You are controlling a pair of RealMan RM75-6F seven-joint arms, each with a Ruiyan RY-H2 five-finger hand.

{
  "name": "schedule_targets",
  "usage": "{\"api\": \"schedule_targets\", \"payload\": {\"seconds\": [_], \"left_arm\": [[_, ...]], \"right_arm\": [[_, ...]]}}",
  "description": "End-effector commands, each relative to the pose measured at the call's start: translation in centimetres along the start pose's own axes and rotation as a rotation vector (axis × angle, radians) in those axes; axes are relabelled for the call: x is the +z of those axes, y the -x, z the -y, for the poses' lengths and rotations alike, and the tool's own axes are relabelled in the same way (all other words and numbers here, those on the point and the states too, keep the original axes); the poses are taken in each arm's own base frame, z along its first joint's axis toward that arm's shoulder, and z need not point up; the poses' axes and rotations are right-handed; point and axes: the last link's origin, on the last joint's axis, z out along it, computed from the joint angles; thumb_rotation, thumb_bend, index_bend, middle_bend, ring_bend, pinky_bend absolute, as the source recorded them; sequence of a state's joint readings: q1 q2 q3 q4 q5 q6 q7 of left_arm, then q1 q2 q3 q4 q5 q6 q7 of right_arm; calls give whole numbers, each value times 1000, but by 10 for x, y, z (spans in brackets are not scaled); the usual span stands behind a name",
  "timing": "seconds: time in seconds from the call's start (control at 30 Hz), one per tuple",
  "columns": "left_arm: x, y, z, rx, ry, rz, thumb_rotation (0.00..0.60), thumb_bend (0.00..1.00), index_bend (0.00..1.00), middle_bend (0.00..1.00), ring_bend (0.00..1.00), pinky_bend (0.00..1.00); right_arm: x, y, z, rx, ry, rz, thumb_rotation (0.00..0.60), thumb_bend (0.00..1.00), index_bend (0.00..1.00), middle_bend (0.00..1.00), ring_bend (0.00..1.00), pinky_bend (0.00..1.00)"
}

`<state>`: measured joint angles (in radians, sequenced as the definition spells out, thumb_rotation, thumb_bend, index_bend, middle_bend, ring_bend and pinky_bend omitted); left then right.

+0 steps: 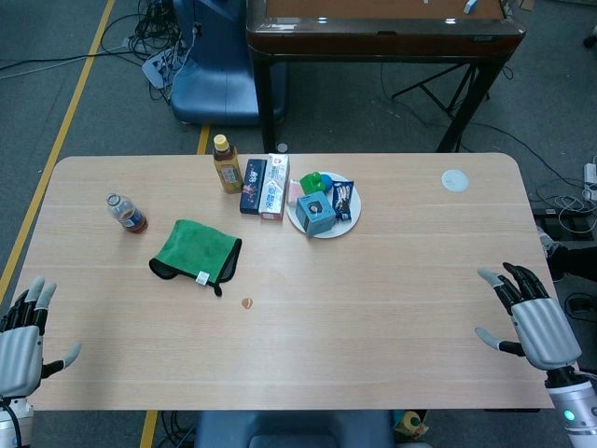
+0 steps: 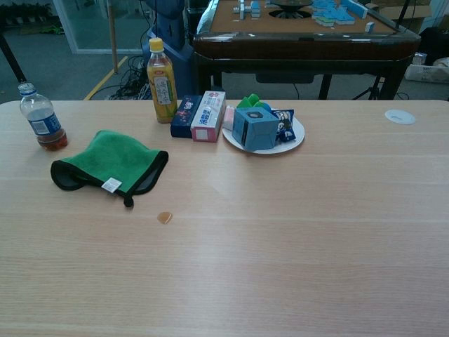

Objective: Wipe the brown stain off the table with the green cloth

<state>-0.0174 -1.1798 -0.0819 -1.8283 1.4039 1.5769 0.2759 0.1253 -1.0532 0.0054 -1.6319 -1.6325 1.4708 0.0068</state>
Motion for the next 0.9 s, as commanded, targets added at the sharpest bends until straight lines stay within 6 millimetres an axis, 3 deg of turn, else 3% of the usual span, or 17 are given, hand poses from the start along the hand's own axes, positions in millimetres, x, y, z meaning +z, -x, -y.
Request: {"api": "schedule_targets", "payload": {"seconds": [0.03, 0.37, 0.6, 0.9], "left_arm": [[1, 0, 0, 0, 0, -2, 600, 172, 0, 0, 0, 110], [4, 1, -2, -5, 27, 8, 600, 172, 0, 0, 0, 108], [36, 6, -10, -51, 119, 35, 600, 172, 104, 0, 27, 105], [86, 23, -43, -81, 287, 168, 600, 172, 146, 51, 83, 111]], "right_arm": [[0, -1, 1, -3, 0, -3, 600, 244, 149, 242, 95, 105], [2, -6, 2, -9, -9, -26, 600, 244, 149, 242, 95, 105], [5, -18, 4, -48, -3, -86, 600, 243, 149, 242, 95, 105], [7, -30, 8, -70, 2, -102, 600, 244, 149, 242, 95, 105]]}}
